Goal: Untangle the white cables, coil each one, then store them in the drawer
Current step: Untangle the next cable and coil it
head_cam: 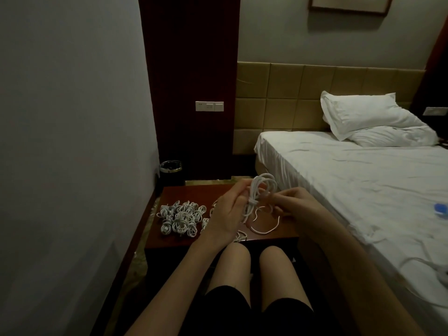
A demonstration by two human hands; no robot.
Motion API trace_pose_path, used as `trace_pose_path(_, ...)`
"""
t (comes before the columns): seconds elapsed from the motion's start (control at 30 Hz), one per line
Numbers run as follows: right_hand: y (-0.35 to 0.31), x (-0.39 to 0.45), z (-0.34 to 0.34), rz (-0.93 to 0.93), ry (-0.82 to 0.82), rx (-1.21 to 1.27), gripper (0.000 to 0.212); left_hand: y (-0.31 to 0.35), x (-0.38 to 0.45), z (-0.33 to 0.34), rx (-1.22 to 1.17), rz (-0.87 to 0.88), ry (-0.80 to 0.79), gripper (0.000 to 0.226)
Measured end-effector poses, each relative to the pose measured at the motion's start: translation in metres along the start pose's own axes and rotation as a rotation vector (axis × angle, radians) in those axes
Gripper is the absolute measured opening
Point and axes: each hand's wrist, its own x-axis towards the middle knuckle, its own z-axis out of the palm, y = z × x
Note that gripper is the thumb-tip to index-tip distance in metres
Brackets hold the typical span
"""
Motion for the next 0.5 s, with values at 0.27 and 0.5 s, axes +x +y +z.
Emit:
trace_pose_path(0.27,0.009,0.004,0.006,-0.073,0.155,0.04,0.037,-0.002,0.0,-0.01,0.027,0.008,-0.098,0.028)
trace_pose_path(0.5,0.015,0.003,0.002,0.001,0.065,0.085,0.043,0.003,0.001,-0.017,-0.078,-0.053,-0.214,0.024)
